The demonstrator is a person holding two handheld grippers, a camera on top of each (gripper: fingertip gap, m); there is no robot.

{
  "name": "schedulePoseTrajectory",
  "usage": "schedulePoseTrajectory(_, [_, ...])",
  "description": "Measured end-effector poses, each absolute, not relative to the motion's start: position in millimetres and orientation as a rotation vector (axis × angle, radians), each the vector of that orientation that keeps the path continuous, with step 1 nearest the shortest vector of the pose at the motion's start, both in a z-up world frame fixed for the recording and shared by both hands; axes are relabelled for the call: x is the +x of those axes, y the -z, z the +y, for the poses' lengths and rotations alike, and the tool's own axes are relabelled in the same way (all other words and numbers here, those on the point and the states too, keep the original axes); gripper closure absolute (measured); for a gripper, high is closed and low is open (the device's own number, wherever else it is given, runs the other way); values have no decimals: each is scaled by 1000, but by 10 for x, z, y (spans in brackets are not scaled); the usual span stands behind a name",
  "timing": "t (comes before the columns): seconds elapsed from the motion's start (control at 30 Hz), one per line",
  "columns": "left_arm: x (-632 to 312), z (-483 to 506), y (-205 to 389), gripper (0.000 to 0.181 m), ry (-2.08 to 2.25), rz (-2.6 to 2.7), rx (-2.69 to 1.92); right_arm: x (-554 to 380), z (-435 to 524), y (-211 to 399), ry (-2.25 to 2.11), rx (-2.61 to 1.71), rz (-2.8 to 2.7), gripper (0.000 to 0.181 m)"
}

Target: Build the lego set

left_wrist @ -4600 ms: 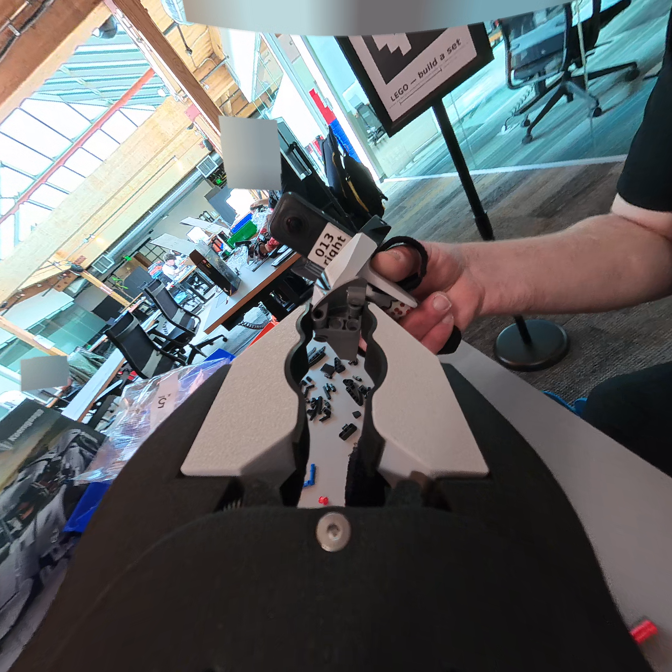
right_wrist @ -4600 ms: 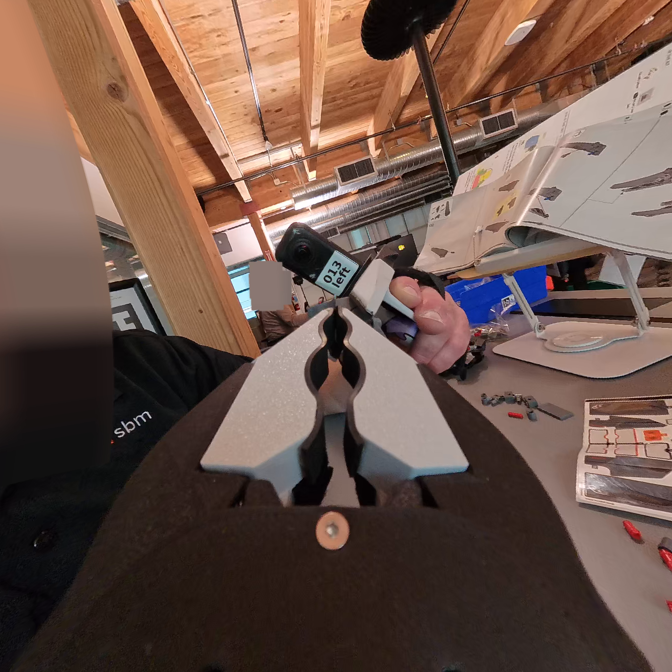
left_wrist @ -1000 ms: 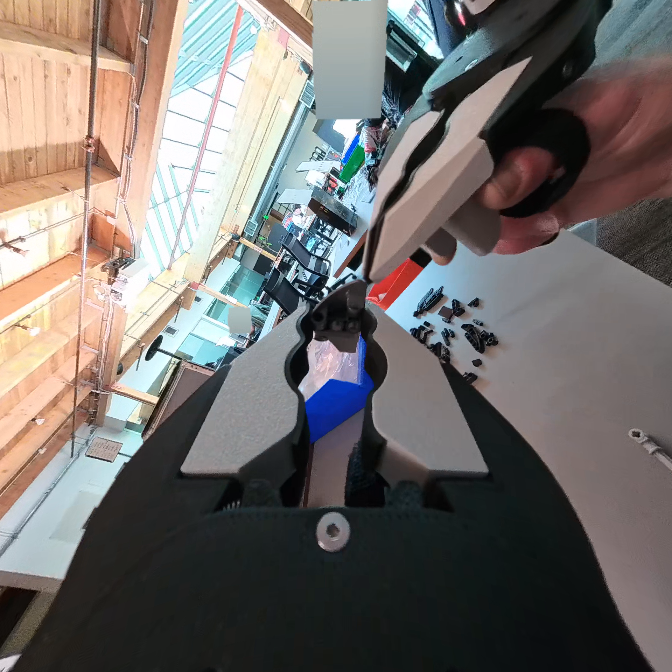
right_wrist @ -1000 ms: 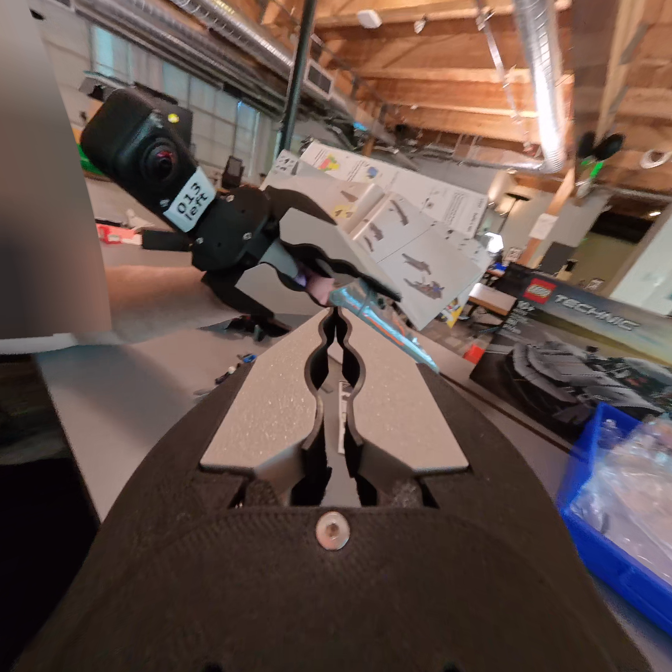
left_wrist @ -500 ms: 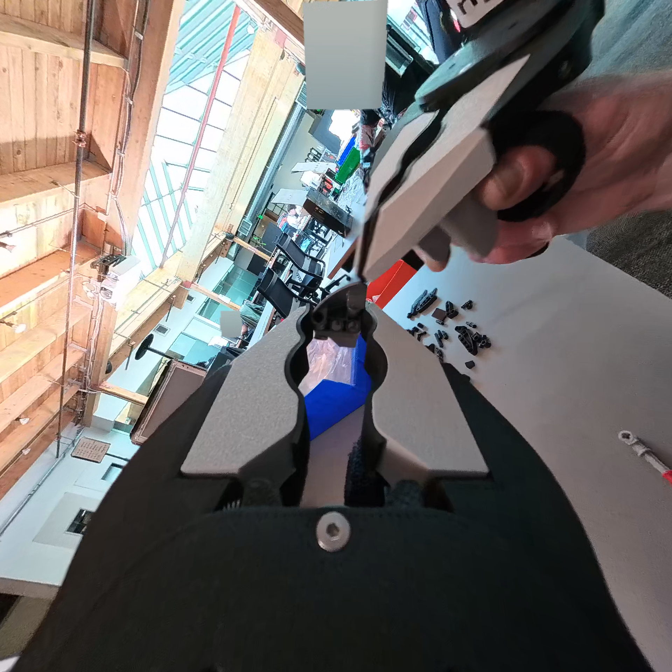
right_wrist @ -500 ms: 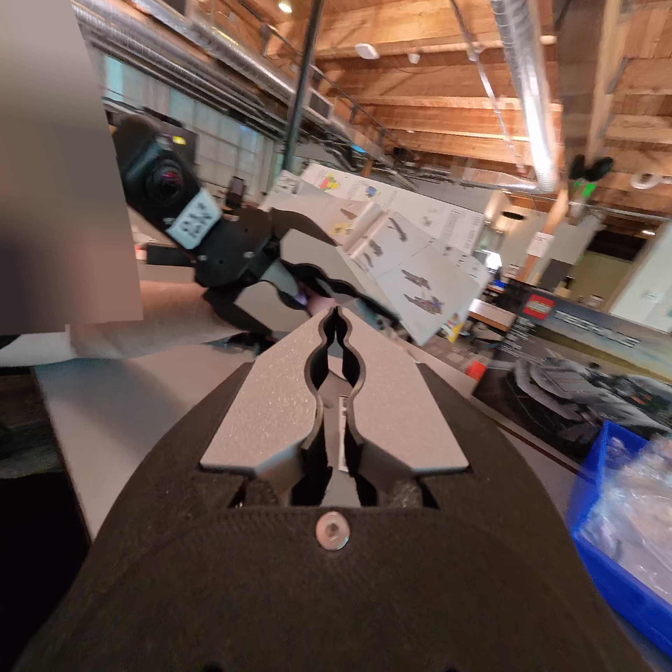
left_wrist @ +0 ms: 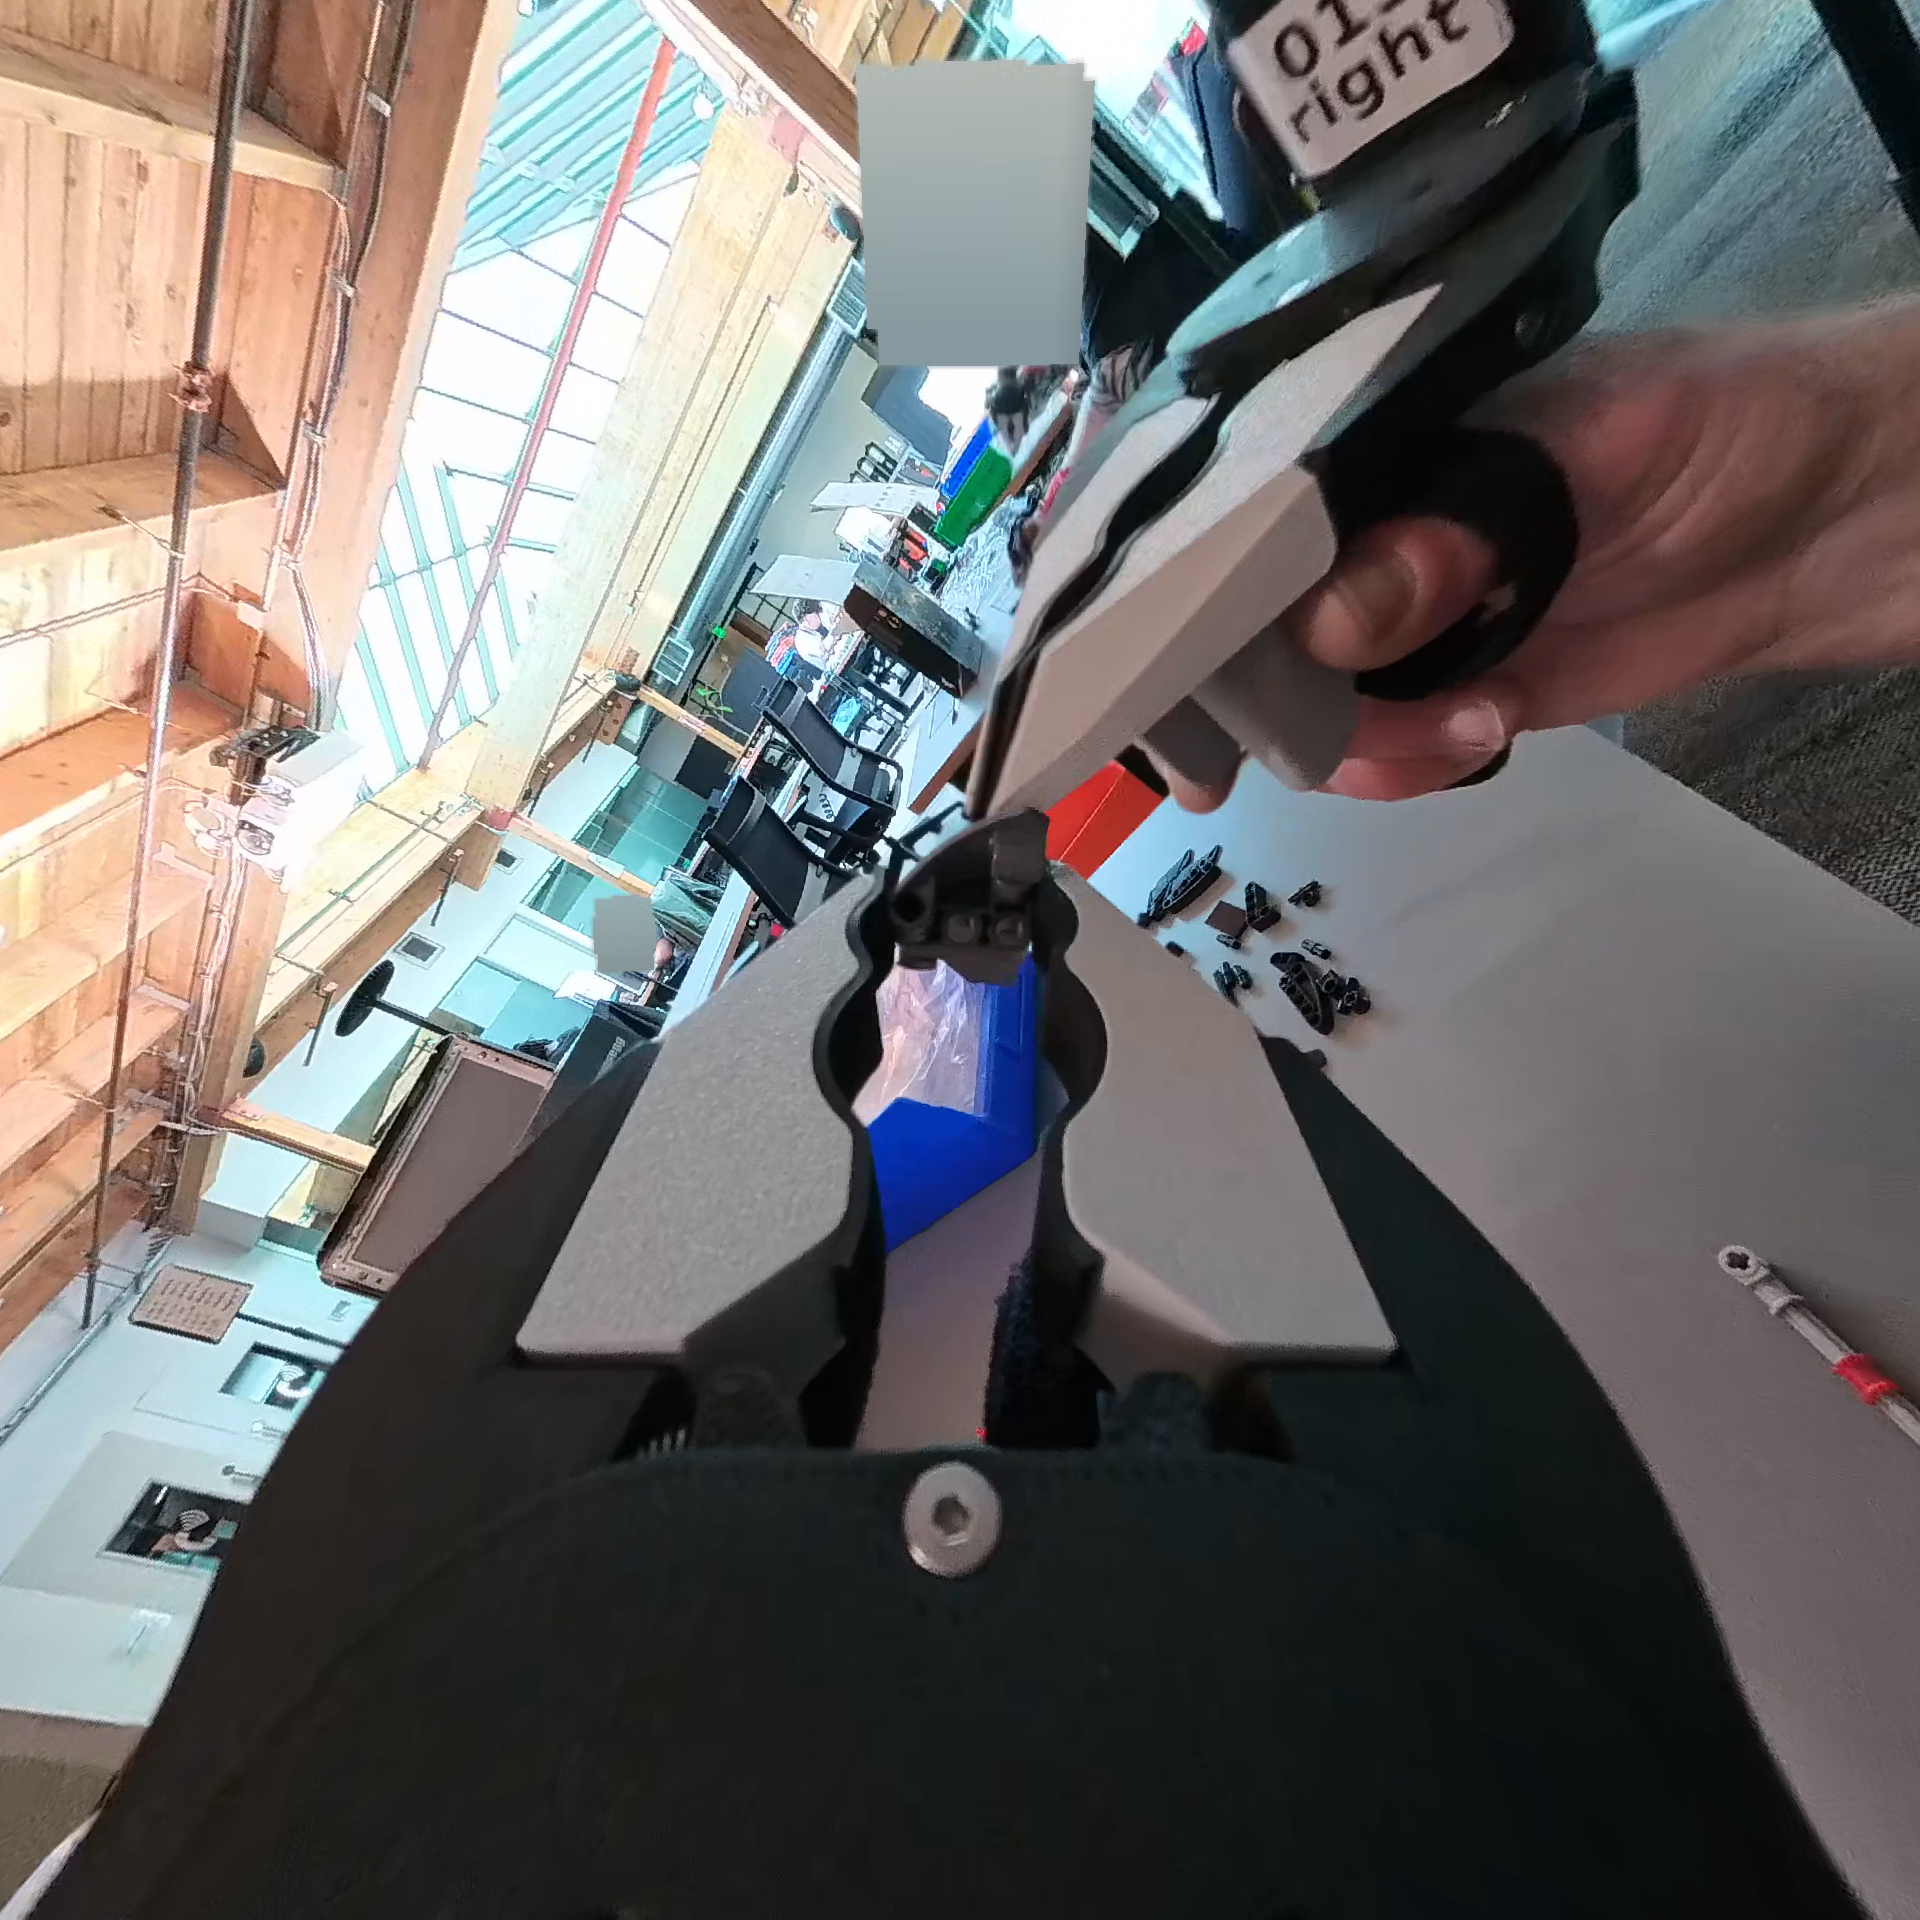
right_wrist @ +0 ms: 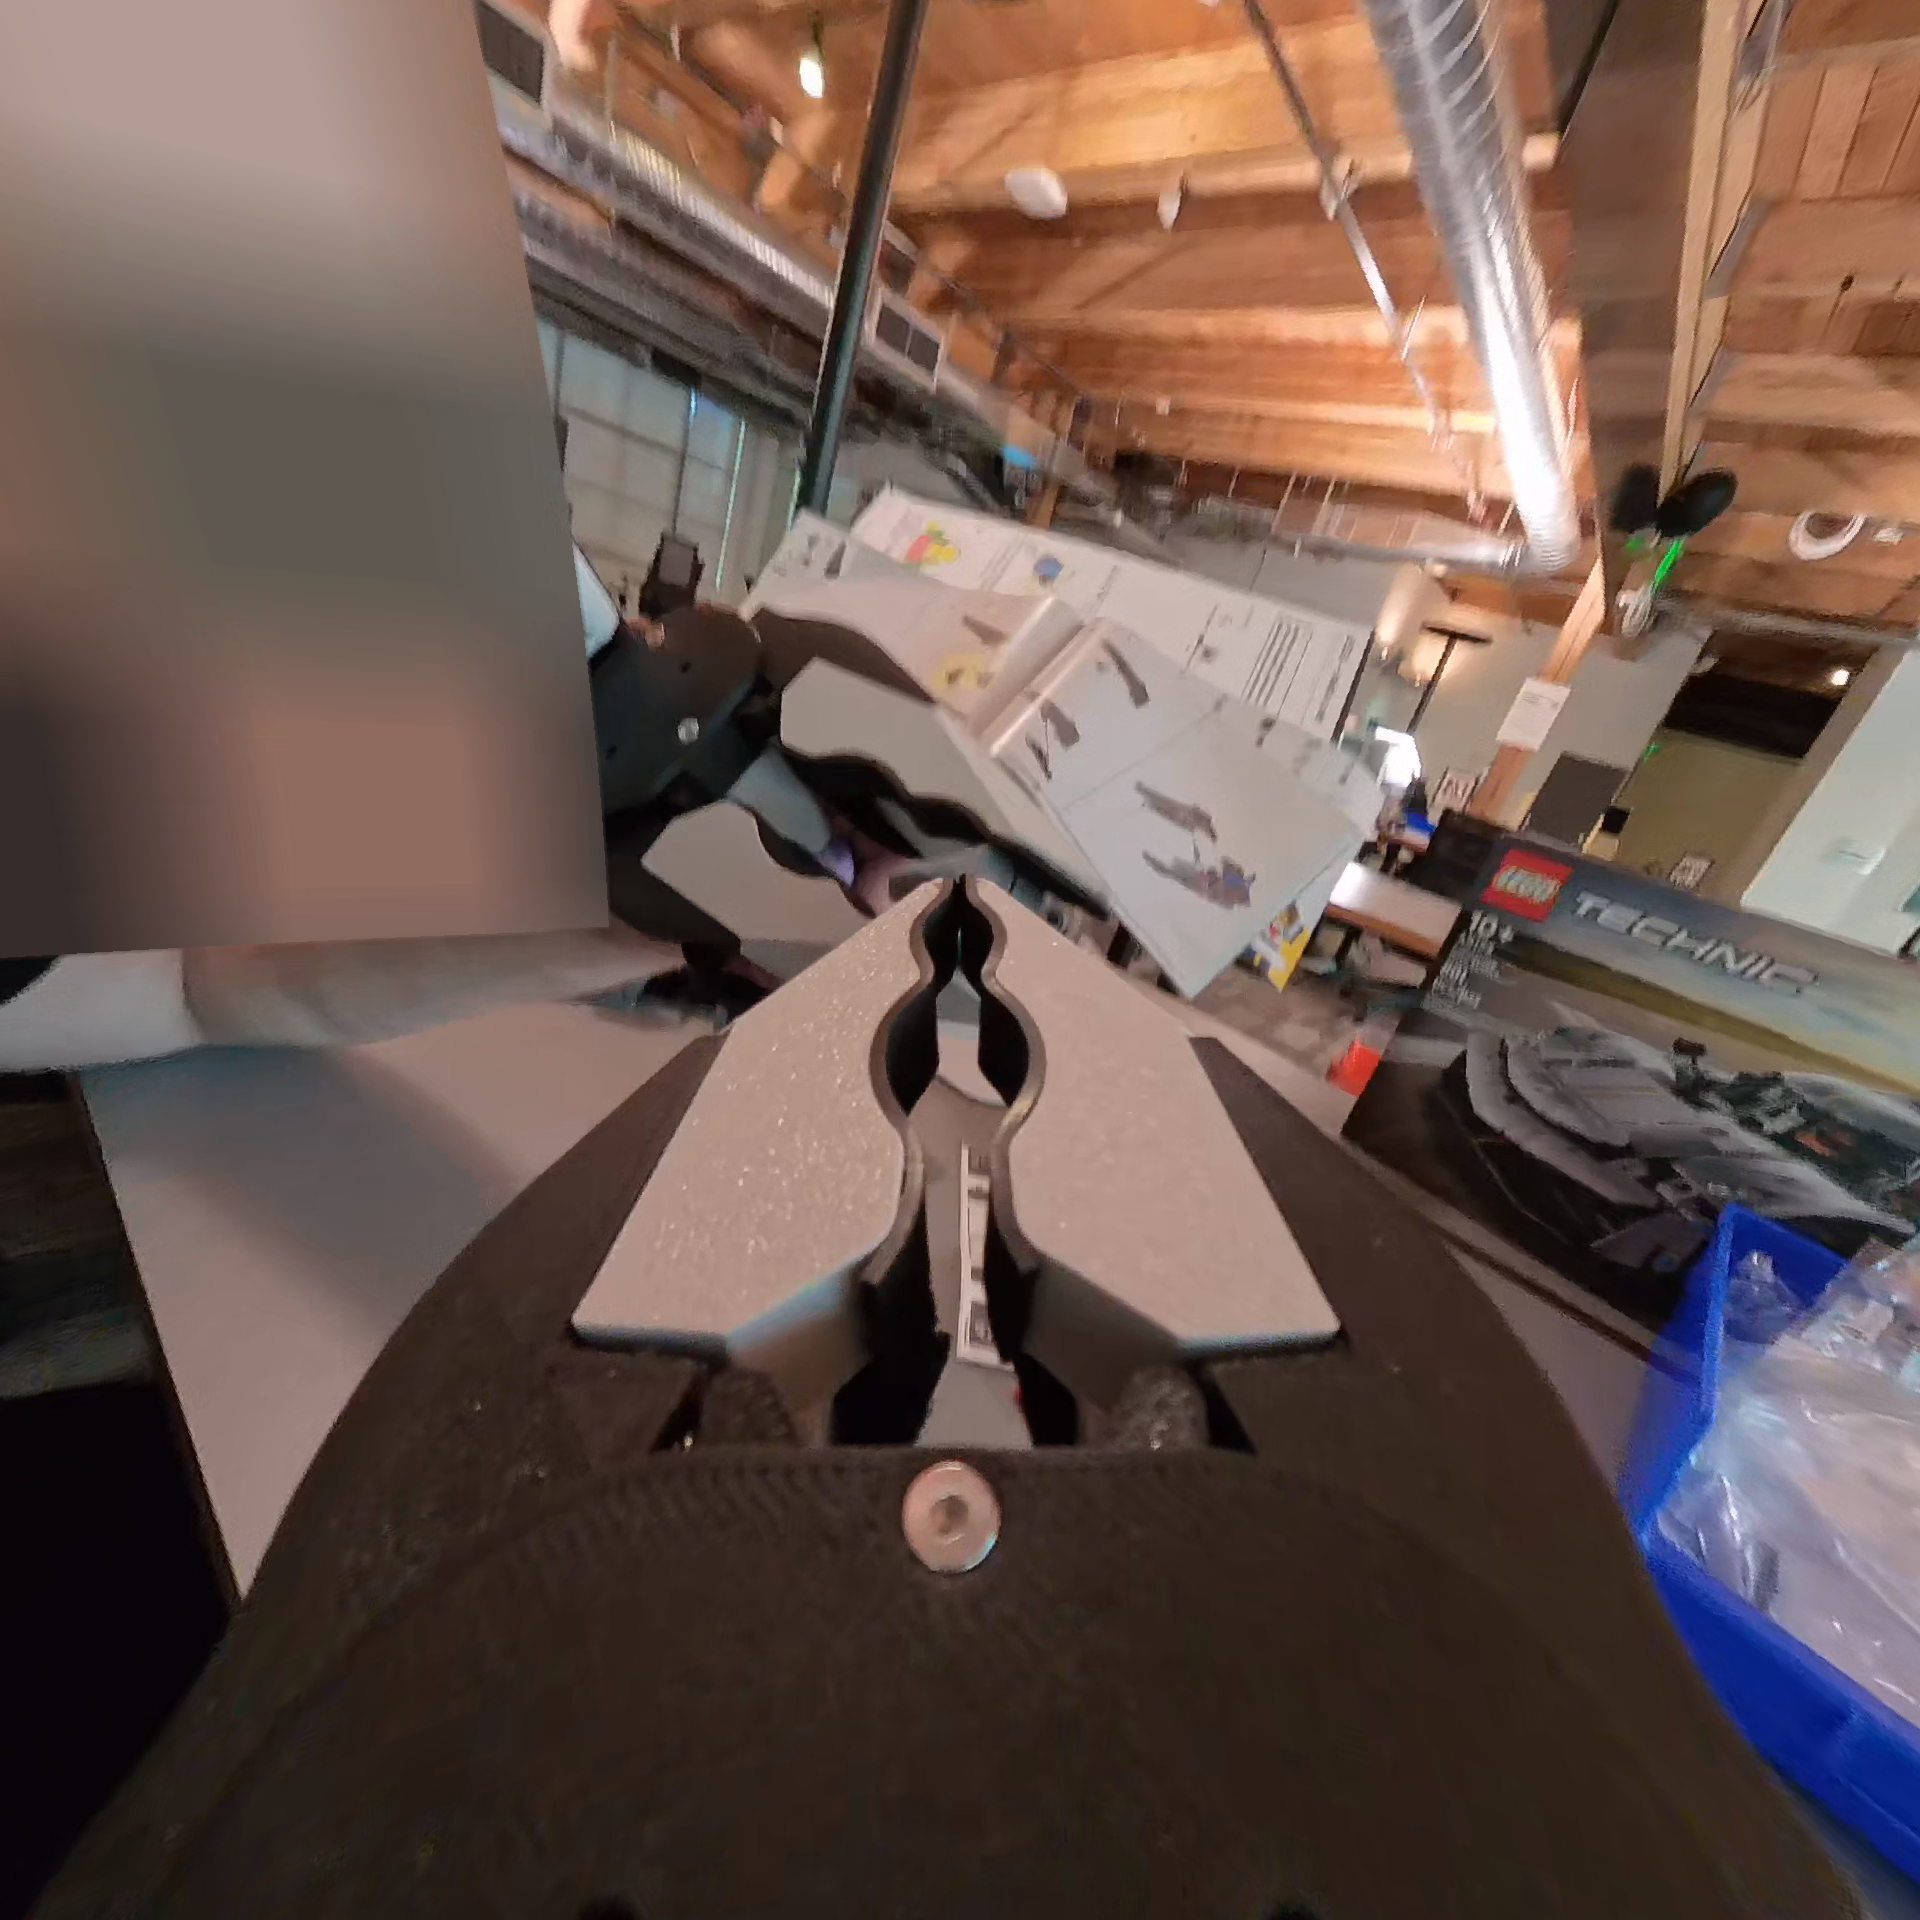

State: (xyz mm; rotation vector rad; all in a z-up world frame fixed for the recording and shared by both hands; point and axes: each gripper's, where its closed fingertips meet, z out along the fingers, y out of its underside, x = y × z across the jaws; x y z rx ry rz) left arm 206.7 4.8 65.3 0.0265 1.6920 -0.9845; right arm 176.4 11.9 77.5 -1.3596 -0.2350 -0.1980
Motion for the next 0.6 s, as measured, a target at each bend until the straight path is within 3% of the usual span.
schedulePoseTrajectory(0.6, [2050, 44, -659, 158, 1075, 1704, 13, 1545, 106, -767, 132, -1343, -378, 181])
